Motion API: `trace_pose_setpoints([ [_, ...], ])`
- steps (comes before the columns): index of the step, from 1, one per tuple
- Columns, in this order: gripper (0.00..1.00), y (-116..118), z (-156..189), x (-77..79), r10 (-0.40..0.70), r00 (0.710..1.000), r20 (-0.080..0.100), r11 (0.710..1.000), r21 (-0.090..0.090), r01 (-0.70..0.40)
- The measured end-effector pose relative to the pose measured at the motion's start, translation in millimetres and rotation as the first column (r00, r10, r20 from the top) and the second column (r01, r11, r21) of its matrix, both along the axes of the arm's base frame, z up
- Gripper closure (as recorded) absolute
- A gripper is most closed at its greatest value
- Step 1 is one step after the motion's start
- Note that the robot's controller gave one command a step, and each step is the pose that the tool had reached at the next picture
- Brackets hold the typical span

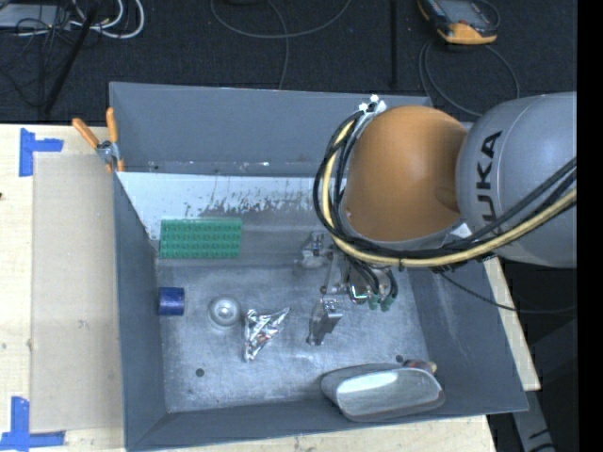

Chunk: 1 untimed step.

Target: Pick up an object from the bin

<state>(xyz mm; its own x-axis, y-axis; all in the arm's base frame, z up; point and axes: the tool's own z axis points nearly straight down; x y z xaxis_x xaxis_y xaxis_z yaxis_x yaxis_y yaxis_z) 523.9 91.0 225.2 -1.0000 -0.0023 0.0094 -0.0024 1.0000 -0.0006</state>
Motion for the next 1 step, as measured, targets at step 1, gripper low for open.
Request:
trace_pose_setpoints([
  [1, 0.00, 34.0, -153.8, 53.3, 0.410, 0.912, 0.010, 0.912, 0.001, -0.410],
])
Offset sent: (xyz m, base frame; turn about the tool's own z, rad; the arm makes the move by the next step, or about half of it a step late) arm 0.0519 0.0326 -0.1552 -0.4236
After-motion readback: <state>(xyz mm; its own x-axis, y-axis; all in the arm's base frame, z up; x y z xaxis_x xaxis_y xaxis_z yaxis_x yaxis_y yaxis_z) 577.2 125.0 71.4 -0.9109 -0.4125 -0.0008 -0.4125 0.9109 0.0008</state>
